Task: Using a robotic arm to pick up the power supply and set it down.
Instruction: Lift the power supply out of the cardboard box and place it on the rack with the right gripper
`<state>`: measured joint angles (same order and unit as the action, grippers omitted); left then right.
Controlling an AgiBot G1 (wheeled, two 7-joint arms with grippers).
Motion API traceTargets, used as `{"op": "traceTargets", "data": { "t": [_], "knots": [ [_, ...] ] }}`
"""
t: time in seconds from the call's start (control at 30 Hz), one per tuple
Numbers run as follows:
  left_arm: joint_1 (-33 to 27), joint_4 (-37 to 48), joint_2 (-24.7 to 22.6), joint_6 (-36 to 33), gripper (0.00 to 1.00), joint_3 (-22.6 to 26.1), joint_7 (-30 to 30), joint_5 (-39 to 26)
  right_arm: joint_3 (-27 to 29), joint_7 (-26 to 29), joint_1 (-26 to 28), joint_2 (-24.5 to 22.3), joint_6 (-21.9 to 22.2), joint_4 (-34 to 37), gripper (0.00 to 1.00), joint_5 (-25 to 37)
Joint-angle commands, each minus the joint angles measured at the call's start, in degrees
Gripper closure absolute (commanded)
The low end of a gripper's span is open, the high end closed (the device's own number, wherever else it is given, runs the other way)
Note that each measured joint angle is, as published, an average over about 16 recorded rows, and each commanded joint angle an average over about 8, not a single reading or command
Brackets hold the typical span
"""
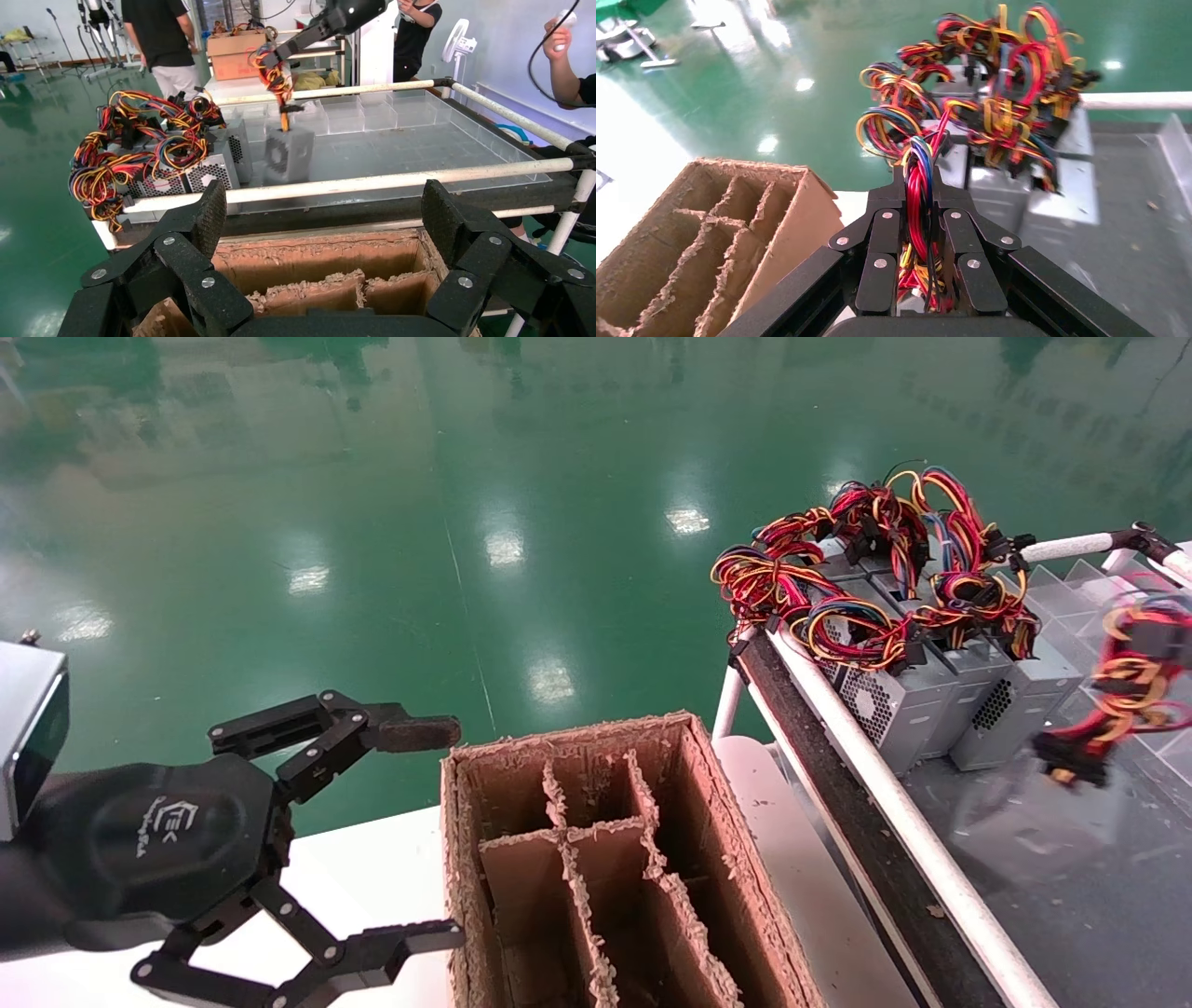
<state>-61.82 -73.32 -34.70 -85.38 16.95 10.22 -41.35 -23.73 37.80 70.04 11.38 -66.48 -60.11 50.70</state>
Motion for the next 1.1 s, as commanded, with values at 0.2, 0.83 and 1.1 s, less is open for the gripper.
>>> {"op": "traceTargets", "data": {
  "t": [0.2,0.83,1.1],
  "knots": [
    [0.0,0.0,0.01,0.01,0.0,0.02,-0.01,0.01,-1.68,2.67,3.62,4.84,4.99,-3.73,1.0,6.4],
    [-0.02,0.0,0.03,0.03,0.0,0.08,-0.04,0.05,-7.13,5.44,17.95,17.11,1.17,4.18,1.0,19.26],
    [-0.02,0.0,0.04,0.05,0.0,0.1,-0.05,0.07,-7.92,3.67,19.95,19.65,0.11,7.8,1.0,20.59]
  ]
}}
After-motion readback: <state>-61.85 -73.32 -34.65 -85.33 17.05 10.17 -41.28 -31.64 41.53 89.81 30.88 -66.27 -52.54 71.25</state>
